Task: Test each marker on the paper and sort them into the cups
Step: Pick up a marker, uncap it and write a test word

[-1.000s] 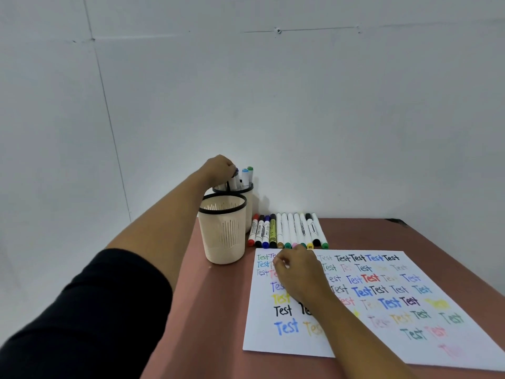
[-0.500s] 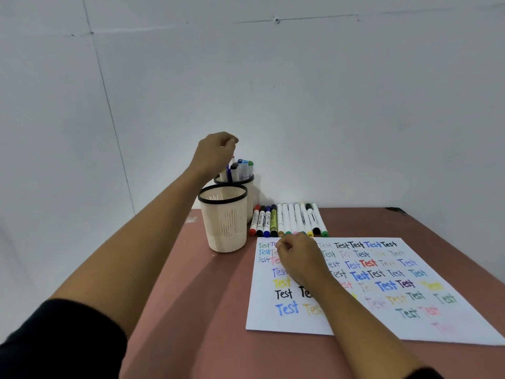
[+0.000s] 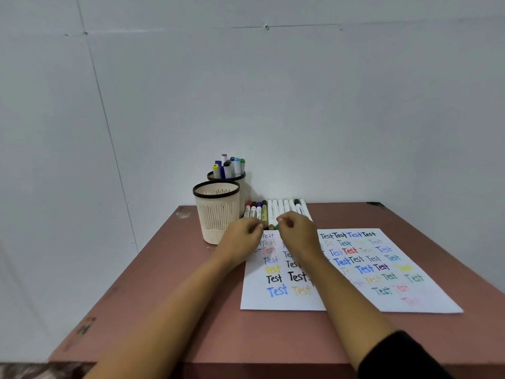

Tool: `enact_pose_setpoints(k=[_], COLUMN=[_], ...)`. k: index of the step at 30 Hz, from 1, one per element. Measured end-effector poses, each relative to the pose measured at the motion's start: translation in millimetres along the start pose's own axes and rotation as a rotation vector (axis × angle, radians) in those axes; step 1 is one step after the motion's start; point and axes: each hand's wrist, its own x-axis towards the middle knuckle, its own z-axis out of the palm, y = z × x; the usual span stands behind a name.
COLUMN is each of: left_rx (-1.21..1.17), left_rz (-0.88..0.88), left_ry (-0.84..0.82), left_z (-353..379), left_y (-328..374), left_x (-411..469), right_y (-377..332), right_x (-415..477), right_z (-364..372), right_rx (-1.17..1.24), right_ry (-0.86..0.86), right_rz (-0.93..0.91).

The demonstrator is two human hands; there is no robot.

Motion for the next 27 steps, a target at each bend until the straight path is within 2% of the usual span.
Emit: enact_pose_setpoints(k=[3,10,19,27], left_rx=[-0.015,-0.174,-0.283,-0.302], left_rz=[-0.068,-0.193,-0.228,-0.234], left_ry=[-0.017,0.011,0.039,0.043], left_z=[6.4,7.2,10.1,14.6], left_y=[-9.9,-19.4,-27.9,-33.6], left_x=[-4.7,-6.2,-3.1,0.9], right_y=[-0.5,6.3,45.2,46.3], right_x=[3.2,33.5,80.0,96.2], right_z=[-4.7,-38.8,-47.1,-30.4], right_rx=[0.033,-0.079,-0.312,-0.449], right_ry=[-0.035,-0.089,-0.092,-0.206], right_rz=[0.071,0.153,0.323,0.287])
